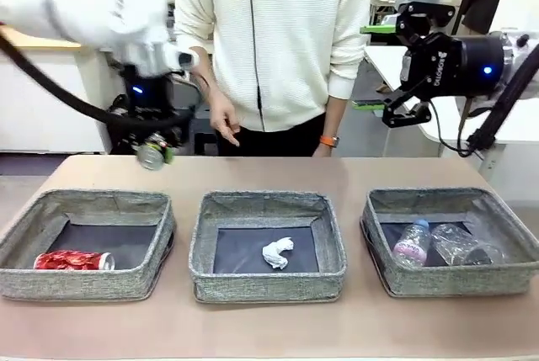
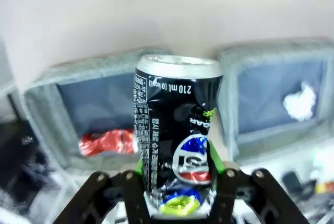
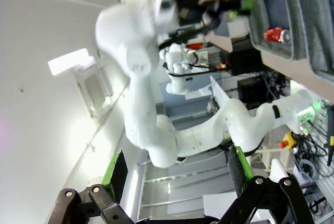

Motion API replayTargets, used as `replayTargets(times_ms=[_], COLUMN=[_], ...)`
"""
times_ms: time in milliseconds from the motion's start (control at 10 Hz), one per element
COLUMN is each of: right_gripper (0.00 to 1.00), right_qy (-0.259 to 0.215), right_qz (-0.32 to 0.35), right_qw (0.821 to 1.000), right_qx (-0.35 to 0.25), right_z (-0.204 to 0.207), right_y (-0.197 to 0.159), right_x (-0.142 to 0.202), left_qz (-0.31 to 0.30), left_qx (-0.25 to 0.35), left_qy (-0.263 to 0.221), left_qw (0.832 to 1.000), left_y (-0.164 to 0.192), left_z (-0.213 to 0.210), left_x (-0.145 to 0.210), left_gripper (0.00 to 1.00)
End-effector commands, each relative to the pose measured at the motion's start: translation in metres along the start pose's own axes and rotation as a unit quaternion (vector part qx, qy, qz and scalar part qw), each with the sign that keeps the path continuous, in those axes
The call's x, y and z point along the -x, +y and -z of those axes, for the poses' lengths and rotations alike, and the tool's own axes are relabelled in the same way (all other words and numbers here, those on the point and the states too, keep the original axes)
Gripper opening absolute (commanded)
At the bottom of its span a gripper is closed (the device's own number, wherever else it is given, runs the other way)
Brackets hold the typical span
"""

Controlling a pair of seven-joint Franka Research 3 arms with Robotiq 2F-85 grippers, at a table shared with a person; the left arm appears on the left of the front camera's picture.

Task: Sort the waste into the appropriate baskets.
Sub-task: Pick up the waste item pointed out by the person.

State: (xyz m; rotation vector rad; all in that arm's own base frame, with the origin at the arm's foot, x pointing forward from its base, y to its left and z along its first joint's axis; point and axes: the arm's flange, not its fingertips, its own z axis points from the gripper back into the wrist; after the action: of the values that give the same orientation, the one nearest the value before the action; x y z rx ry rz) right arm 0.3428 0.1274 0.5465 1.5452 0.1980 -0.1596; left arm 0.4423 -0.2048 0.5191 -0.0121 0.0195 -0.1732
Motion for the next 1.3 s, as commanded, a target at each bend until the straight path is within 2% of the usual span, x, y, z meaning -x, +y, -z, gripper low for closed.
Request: replayTargets(times_ms=[0,100,200,300,700,800,900,1000,1100,1200], right_gripper=[1.00,1.00,1.00,1.00,1.00,1.00,1.00,1.00,1.00,1.00], right_qy=[-0.004,-0.004,-0.004,-0.004,-0.004,-0.004,-0.004,-0.004,-0.004,-0.004], right_qz=[-0.002,-0.002,-0.002,-0.002,-0.002,-0.002,-0.002,-0.002,-0.002,-0.002], right_qw=[1.000,1.000,1.000,1.000,1.000,1.000,1.000,1.000,1.000,1.000], right_qx=[-0.010,-0.010,-0.010,-0.010,-0.010,-0.010,-0.010,-0.010,-0.010,-0.010], right_z=[0.002,0.002,0.002,0.002,0.002,0.002,0.002,0.002,0.002,0.002], right_y=[0.002,0.002,0.002,0.002,0.002,0.002,0.002,0.002,0.002,0.002], right_x=[0.000,0.000,0.000,0.000,0.000,0.000,0.000,0.000,0.000,0.000], left_qz=[0.111,0.042,0.022,0.059,0.059,0.048,0.003,0.015,0.039,0.080], left_qx=[0.172,0.260,0.277,0.130,0.130,0.140,0.155,0.127,0.096,0.090], left_qy=[-0.072,-0.064,-0.052,-0.069,-0.069,-0.061,0.006,0.002,-0.036,-0.050], left_qw=[0.976,0.963,0.959,0.987,0.987,0.987,0.988,0.992,0.994,0.991], left_y=[-0.004,-0.015,-0.029,-0.020,-0.020,-0.016,-0.046,-0.082,-0.112,-0.141], left_z=[-0.036,-0.051,-0.062,-0.061,-0.061,-0.053,-0.075,-0.122,-0.166,-0.202], left_x=[0.086,0.117,0.135,0.089,0.089,0.092,0.089,0.092,0.100,0.107], left_gripper=[0.00,0.00,0.00,0.00,0.00,0.44,0.44,0.44,0.44,0.44])
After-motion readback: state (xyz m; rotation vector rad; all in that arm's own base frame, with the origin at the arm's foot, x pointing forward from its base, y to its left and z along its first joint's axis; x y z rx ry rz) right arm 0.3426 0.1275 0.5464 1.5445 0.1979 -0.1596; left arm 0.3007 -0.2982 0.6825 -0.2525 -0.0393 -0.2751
